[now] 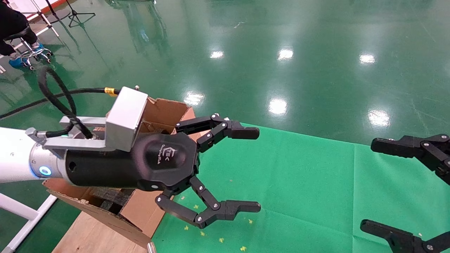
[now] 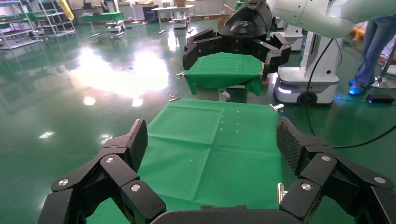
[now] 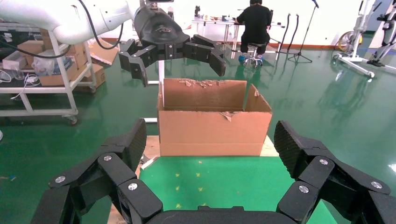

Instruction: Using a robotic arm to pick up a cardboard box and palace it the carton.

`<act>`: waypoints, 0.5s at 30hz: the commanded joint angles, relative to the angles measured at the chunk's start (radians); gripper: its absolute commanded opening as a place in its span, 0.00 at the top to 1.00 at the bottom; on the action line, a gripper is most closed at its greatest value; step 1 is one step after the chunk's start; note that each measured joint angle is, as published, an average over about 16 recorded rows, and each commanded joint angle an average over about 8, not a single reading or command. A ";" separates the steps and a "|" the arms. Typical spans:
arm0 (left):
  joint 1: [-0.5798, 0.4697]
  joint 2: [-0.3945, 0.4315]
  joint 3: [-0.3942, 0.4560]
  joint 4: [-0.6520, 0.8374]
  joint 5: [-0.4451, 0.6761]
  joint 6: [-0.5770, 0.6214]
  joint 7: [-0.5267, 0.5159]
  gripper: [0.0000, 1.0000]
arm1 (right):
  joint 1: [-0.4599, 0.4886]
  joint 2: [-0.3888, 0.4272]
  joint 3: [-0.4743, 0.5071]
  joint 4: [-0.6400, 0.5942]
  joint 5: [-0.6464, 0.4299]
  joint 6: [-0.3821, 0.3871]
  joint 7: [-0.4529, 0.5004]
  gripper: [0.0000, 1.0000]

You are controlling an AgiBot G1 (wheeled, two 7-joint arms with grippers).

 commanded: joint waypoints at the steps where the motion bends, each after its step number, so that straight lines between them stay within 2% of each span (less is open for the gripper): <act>1: 0.000 0.000 0.000 0.000 0.000 0.000 0.000 0.00 | 0.000 0.000 0.000 0.000 0.000 0.000 0.000 0.00; 15: 0.000 0.000 0.000 0.000 0.000 0.000 0.000 0.00 | 0.000 0.000 0.000 0.000 0.000 0.000 0.000 0.00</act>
